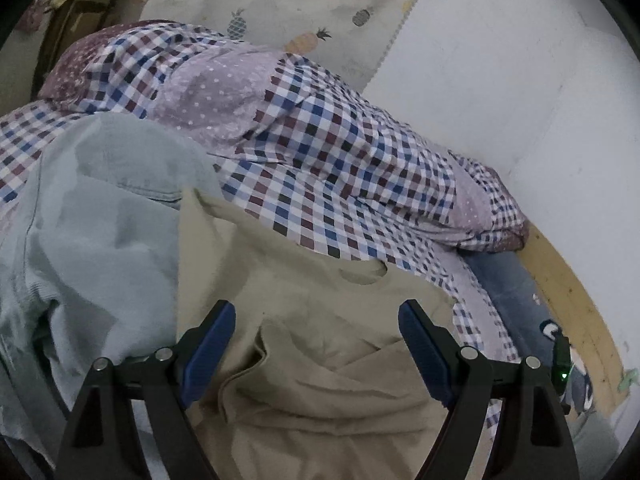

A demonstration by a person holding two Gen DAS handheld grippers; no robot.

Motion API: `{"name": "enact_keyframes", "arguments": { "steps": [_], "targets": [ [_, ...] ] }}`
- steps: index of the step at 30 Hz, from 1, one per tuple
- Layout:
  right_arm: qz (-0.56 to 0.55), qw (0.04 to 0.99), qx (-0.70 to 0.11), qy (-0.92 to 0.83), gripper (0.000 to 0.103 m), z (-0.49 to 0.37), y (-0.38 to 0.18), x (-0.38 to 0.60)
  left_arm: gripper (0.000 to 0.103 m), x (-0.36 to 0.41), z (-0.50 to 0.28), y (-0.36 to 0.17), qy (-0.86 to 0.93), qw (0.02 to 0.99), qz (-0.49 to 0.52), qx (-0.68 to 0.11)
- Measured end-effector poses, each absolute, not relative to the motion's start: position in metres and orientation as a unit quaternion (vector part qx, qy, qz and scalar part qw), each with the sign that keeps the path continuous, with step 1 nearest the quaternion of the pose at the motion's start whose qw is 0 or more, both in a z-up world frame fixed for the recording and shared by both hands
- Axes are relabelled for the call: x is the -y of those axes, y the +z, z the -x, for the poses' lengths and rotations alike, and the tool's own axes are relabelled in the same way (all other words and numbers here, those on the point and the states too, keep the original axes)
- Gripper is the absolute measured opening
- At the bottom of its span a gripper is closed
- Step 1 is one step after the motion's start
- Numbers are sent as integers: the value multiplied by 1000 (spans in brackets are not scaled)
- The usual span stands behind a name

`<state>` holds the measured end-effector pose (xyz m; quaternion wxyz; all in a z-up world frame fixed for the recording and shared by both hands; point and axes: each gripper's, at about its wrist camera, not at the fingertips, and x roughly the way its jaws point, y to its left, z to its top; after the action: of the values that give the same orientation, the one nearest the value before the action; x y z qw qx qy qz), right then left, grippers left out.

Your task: Fold clothes

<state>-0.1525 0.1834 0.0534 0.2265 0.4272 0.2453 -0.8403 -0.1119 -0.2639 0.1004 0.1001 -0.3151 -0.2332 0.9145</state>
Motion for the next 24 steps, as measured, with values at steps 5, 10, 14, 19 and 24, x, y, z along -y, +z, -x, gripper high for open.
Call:
{"name": "enact_keyframes", "arguments": {
  "steps": [5,10,14,19,24],
  "targets": [
    [-400,245,-289,-834,38,145,44,-161,83,263,117,94,912,102,314,245],
    [-416,356,-200,-812,35,149,61,-132,65,273,116,93,907,101,299,278],
    [-427,444,-152,-772,37,166,71,-89,59,288,108,96,911,72,269,303],
    [-439,535,-84,-717,39,195,70,-10,59,311,99,96,905,63,234,350],
    [-432,564,-34,-702,44,218,64,67,59,329,95,95,897,61,222,378]
  ]
}}
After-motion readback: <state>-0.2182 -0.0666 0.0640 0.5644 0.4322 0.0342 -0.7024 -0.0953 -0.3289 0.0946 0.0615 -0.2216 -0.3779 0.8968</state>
